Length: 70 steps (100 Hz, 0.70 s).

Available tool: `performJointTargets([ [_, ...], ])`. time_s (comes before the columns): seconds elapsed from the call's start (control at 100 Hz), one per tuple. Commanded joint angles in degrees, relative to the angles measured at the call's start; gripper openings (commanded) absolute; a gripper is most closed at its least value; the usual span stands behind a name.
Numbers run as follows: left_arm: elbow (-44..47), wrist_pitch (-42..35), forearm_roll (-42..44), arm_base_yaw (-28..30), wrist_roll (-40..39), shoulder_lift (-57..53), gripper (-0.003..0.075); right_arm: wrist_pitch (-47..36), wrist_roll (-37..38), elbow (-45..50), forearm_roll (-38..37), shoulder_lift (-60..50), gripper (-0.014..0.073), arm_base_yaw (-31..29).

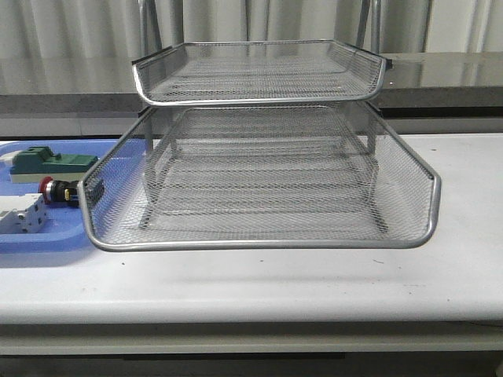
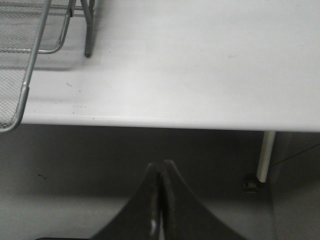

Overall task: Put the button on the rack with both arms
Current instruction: 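Release the tier and withdraw the right gripper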

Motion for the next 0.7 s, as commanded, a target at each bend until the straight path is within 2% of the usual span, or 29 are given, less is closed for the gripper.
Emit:
performJointTargets([
  [0.0,-8.6,1.9,-0.5,-0.6,-0.6,8.6,-0.0020,-2.9,0.0,-1.9,-1.2,0.4,-0.0068,-0.2],
  [0.19,-24.6,16.2,0.4,-0.6,3.2,26.4,-0.0020,-2.9,0.0,-1.9,-1.2,0.4,-0.0068,-0.2],
  [0.6,-51.8,35.6,0.4,-0.6,11.8,60.1,-0.0020,-2.9,0.0,-1.9,-1.2,0.4,-0.0068,-0.2],
  [0.69,-56.7,40.0,-0.2,-0.6,16.3,65.9,-0.0020,-2.9,0.0,-1.9,-1.2,0.4,-0.0068,-0.2],
])
